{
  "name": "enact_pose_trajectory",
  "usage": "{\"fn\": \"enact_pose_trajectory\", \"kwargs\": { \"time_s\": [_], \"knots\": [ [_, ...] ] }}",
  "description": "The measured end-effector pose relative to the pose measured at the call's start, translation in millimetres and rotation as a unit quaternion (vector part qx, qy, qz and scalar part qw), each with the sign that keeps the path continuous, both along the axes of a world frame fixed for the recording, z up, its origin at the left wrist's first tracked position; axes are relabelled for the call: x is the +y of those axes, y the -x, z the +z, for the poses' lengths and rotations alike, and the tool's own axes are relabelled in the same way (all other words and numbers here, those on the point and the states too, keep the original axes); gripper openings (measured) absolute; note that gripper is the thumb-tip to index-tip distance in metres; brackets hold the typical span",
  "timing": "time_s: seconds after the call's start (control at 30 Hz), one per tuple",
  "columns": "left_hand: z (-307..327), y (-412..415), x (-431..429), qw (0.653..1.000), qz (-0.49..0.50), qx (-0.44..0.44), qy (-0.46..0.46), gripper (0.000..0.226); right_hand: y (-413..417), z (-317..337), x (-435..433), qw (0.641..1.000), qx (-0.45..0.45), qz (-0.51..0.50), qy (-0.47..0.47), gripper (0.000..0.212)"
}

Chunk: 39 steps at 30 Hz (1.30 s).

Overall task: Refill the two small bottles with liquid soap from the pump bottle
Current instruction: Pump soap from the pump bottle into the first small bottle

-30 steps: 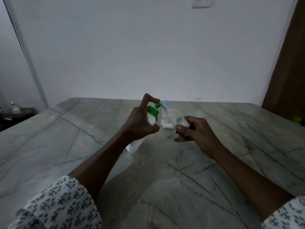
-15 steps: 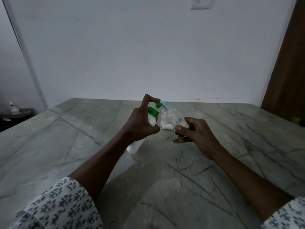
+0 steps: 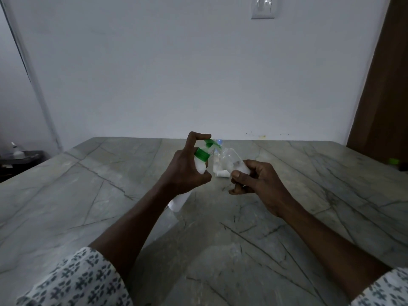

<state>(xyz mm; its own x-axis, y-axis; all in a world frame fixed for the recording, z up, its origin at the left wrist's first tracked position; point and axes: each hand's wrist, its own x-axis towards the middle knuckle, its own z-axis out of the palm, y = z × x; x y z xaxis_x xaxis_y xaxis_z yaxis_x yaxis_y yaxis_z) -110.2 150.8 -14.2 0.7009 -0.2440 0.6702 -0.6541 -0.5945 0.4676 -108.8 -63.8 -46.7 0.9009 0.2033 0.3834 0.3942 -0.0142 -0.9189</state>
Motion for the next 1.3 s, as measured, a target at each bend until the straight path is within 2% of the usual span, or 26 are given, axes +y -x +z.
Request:
{"fn": "enact_pose_trajectory", "kwargs": {
  "time_s": [0.27,0.57,0.93,1.1,1.3],
  "knots": [
    [1.3,-1.7,-2.4,1.0,0.011,0.002,0.007,0.069,0.4,-1.6,-0.1,1.0,-0.005,-0.001,0.021,0.032],
    [-0.4,-0.9,-0.9,1.0,0.0,-0.01,-0.008,0.082,1.4,0.3,1.4,1.0,-0.007,-0.009,0.01,0.04],
    [0.6,-1.6,-2.1,1.0,0.011,-0.016,-0.003,0.069,2.5,-0.4,0.8,1.0,-0.006,-0.003,0.012,0.03],
    [-1.7,-1.6,-5.0,1.0,0.001,-0.016,-0.009,0.08,2.5,2.4,0.0,1.0,0.001,-0.012,-0.008,0.034],
    [-1.3,-2.6,-0.9,1.0,-0.004,-0.015,-0.009,0.081,5.1,4.0,-0.6,1.0,-0.005,-0.012,-0.013,0.031]
  ]
}}
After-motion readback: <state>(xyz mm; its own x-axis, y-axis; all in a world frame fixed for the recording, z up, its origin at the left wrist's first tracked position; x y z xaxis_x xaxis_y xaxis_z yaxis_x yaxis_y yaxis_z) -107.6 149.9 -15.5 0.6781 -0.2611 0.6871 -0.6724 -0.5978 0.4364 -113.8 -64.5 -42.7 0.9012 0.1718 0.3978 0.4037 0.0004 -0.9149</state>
